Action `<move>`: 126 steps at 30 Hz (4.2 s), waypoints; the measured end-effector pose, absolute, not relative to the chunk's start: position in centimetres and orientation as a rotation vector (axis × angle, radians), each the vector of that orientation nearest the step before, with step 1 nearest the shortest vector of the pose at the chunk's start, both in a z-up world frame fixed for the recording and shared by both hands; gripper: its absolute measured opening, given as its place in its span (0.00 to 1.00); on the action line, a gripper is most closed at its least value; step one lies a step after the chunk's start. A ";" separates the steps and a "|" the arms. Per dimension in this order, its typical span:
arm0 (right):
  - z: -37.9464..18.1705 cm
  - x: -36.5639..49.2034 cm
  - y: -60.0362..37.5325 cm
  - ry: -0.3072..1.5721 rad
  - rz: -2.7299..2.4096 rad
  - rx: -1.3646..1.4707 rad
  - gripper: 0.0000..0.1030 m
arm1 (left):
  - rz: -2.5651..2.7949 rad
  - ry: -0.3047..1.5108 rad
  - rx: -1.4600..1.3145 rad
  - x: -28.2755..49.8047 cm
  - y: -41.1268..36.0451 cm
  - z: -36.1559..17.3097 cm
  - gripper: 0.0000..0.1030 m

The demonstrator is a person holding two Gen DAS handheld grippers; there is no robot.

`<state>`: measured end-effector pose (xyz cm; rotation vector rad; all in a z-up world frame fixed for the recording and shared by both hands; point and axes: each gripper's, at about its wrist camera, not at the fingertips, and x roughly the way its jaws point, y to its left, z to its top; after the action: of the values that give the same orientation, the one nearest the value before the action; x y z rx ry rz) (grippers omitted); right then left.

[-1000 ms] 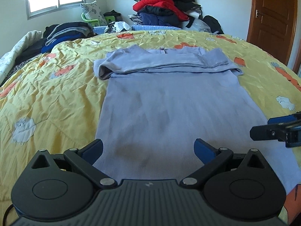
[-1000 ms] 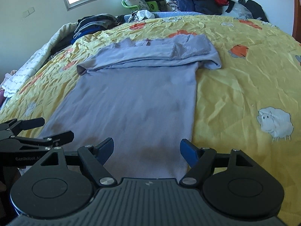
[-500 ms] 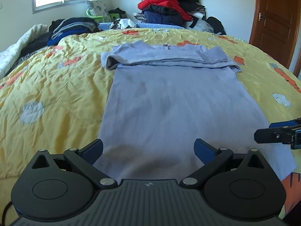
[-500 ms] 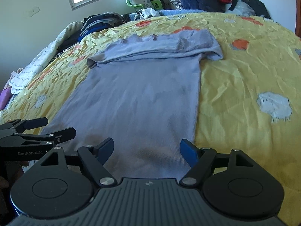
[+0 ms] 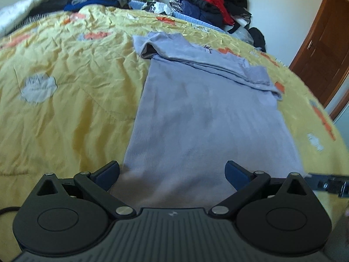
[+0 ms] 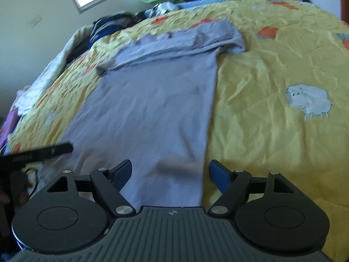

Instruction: Fold small clothes

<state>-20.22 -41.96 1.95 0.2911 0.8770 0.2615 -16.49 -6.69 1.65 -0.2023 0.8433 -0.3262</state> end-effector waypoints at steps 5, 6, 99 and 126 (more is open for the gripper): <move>1.8 -20.9 -42.5 0.920 0.354 0.387 0.80 | -0.407 0.898 -0.302 -16.7 -4.8 1.8 1.00; 1.8 -21.0 -42.7 0.918 0.366 0.409 0.80 | -0.421 0.909 -0.326 -16.7 -4.4 1.8 1.00; 2.7 -16.1 -49.6 0.772 0.779 1.211 0.10 | -0.390 1.140 -1.011 -18.5 -1.7 -1.3 0.75; 0.4 -17.2 -49.1 0.805 0.727 1.229 0.10 | -0.094 1.002 -0.784 -18.7 -1.1 0.3 0.02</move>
<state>-17.16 -49.06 0.43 1.2289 0.8052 0.7270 -18.70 -1.14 0.32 -0.7836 1.0015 -0.0938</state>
